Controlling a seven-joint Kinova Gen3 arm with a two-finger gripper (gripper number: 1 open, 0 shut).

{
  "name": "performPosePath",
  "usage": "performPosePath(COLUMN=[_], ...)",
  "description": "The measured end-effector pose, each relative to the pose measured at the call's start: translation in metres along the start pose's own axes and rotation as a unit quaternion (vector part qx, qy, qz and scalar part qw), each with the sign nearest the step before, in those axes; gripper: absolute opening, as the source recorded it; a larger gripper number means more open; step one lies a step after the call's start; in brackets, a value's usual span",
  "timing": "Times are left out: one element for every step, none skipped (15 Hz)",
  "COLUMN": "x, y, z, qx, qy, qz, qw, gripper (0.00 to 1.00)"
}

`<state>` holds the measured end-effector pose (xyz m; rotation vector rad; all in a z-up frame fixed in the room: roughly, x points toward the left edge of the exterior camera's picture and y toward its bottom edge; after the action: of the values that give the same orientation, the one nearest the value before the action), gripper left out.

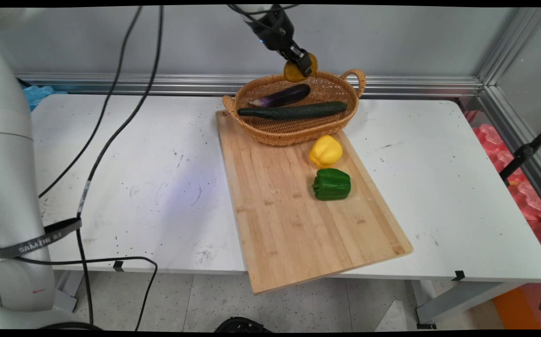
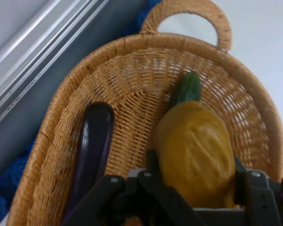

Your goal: Place the picked object in the vegetable basket

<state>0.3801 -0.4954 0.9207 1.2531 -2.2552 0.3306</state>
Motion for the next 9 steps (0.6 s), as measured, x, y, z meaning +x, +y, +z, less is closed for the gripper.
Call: performPosePath(x=[0.006, 0.009, 0.013, 0.017, 0.019, 0.023, 0.026, 0.029, 0.032], y=[-0.001, -0.002, -0.003, -0.004, -0.005, -0.006, -0.007, -0.008, -0.009], z=[0.013, 0.02, 0.03, 0.037, 0.045, 0.056, 0.067, 0.076, 0.085], qx=[0.003, 0.006, 0.008, 0.01, 0.013, 0.015, 0.017, 0.018, 0.02], qy=[-0.003, -0.005, -0.007, -0.009, -0.012, -0.017, -0.021, -0.025, -0.03], qz=[-0.006, -0.01, -0.015, -0.018, -0.021, -0.024, -0.026, -0.028, -0.031], qw=[1.0, 0.9999, 0.9998, 0.9997, 0.9996, 0.9995, 0.9993, 0.9991, 0.9989], gripper=[0.0, 0.0, 0.0, 0.0, 0.0, 0.0, 0.0, 0.0, 0.0])
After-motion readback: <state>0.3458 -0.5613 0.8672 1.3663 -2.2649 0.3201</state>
